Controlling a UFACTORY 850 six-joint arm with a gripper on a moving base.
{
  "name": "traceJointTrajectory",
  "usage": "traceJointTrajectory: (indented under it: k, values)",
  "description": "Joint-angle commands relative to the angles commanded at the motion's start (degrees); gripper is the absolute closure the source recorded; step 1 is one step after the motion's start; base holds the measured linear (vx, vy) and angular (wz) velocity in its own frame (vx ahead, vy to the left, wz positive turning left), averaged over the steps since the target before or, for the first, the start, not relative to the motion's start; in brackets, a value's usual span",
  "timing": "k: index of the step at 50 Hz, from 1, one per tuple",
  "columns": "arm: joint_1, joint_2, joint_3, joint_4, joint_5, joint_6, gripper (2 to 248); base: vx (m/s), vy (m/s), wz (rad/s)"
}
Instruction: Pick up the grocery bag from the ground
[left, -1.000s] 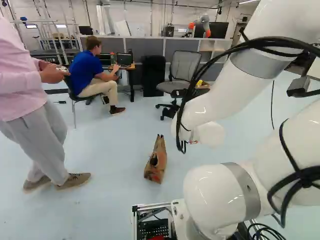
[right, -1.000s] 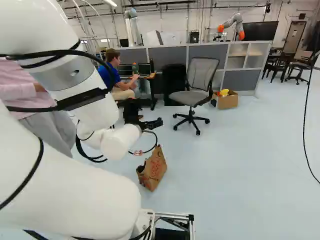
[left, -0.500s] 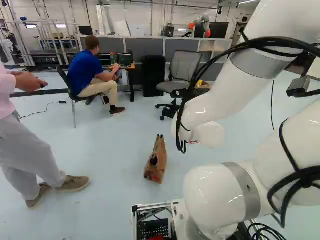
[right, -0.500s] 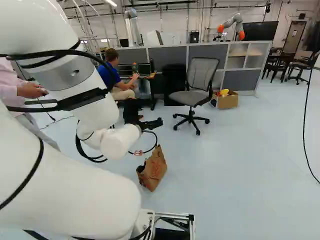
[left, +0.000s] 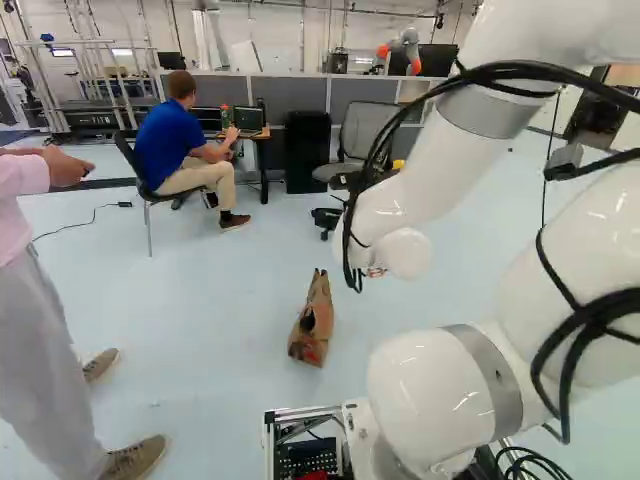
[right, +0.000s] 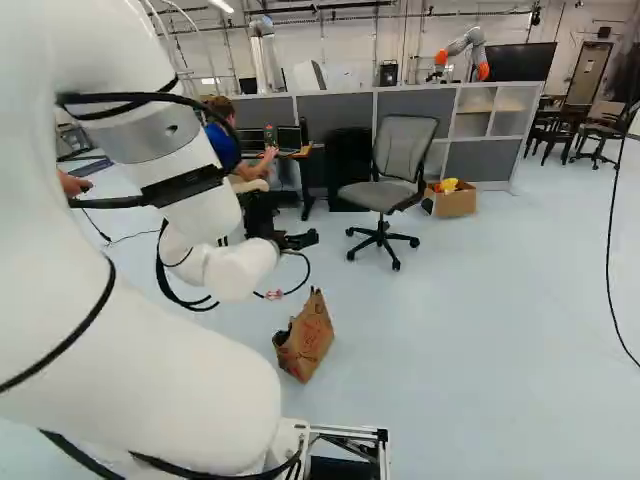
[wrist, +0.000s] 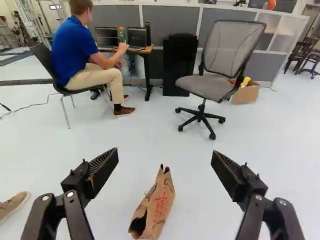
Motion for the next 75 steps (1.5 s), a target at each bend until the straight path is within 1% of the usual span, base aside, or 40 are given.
traceJointTrajectory:
  k: [6,11,21,32,40,58,75]
  values:
    - [1.04,-3.24,-3.04,0.0,0.0,0.0,3,0.0,0.0,0.0]
    - [1.43,-5.88,-5.6,0.0,0.0,0.0,3,0.0,0.0,0.0]
    - [1.34,-10.89,-10.62,0.0,0.0,0.0,3,0.0,0.0,0.0]
    - [1.06,-17.98,-15.9,0.0,0.0,0.0,3,0.0,0.0,0.0]
    - [0.97,-21.97,-18.09,0.0,0.0,0.0,3,0.0,0.0,0.0]
    - [0.85,-29.49,-21.76,0.0,0.0,0.0,3,0.0,0.0,0.0]
    - [0.97,-37.31,-26.55,0.0,0.0,0.0,3,0.0,0.0,0.0]
